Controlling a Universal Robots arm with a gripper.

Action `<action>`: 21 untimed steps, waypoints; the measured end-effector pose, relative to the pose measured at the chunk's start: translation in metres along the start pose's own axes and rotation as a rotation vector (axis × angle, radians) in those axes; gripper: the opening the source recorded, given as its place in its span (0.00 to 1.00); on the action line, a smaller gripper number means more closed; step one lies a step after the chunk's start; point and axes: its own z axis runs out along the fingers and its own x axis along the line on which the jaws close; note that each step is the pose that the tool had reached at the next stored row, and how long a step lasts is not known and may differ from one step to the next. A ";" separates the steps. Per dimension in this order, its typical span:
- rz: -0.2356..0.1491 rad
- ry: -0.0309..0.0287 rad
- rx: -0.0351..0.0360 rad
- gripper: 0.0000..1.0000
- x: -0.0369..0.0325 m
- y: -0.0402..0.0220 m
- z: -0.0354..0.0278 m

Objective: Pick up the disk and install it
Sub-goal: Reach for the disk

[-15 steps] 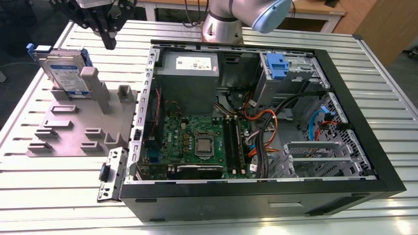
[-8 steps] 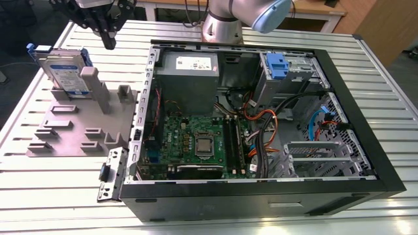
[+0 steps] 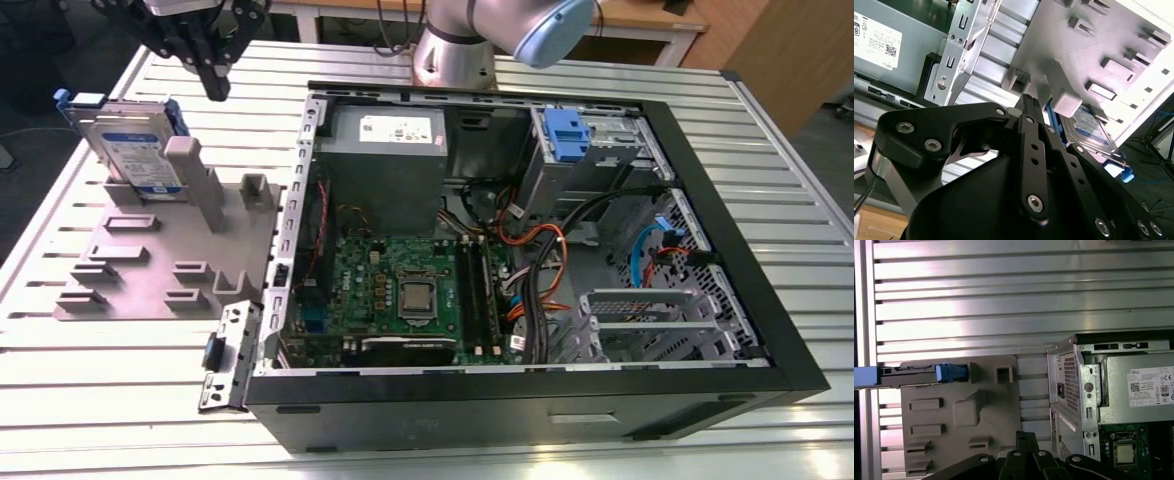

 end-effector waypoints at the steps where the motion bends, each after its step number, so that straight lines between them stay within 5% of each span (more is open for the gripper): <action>1: 0.000 0.0000 0.0000 0.11 0.0010 -0.0001 0.0000; 11: 0.000 0.0001 0.0000 0.11 0.0186 0.0074 0.0008; 21: 0.000 0.0002 0.0000 0.11 0.0212 0.0072 0.0009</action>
